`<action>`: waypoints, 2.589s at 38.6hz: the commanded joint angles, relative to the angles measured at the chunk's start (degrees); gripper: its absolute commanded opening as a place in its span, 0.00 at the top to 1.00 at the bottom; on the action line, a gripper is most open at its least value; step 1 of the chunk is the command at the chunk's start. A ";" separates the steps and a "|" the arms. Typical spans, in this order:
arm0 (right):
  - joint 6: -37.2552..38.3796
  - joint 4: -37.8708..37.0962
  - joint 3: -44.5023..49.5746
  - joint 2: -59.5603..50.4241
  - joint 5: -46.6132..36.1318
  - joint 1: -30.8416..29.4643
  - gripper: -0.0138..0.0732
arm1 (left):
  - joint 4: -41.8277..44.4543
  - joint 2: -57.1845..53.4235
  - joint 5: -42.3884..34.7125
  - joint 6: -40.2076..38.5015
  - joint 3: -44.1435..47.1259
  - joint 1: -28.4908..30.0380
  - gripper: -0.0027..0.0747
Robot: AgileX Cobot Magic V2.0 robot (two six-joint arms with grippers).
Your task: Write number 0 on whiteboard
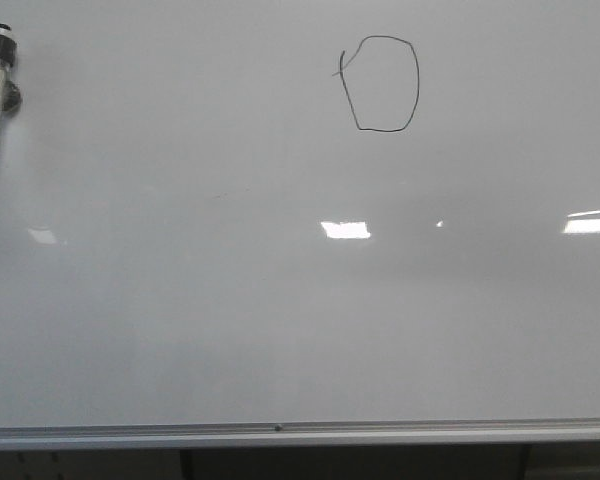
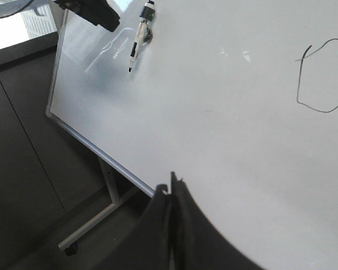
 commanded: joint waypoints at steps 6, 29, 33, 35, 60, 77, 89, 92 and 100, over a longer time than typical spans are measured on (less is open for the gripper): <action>-0.56 1.32 -1.45 0.25 -2.38 -0.05 0.92 | -1.42 -19.12 -17.33 -0.55 16.14 0.12 0.61; -0.56 1.32 -1.45 0.25 -2.38 -0.05 0.92 | -1.42 -59.53 -24.75 -0.55 42.31 0.12 0.99; -0.56 1.32 -1.45 0.25 -2.38 -0.05 0.92 | -2.08 -62.44 -24.58 -0.55 42.31 0.12 0.99; -0.56 1.32 -1.45 0.25 -2.38 -0.05 0.92 | -2.08 -63.00 -24.58 -0.55 42.31 0.12 0.99; -0.56 1.32 -1.45 0.25 -2.38 -0.05 0.92 | 0.78 -63.70 -27.56 -1.54 43.49 0.12 0.99; -0.56 1.32 -1.45 0.25 -2.02 -0.05 0.92 | 11.74 -78.71 -41.76 -15.32 64.23 0.12 0.99; -0.56 1.32 -1.45 0.25 -1.98 -0.05 0.92 | 11.22 -78.91 -40.99 -15.32 69.75 0.12 0.99; -0.56 1.32 -1.45 0.25 -1.98 -0.05 0.92 | 11.22 -78.91 -41.24 -15.32 69.75 0.12 0.99; -0.56 1.32 -1.45 0.25 -1.92 -0.05 0.92 | 11.22 -78.91 -41.24 -15.32 69.75 0.12 0.99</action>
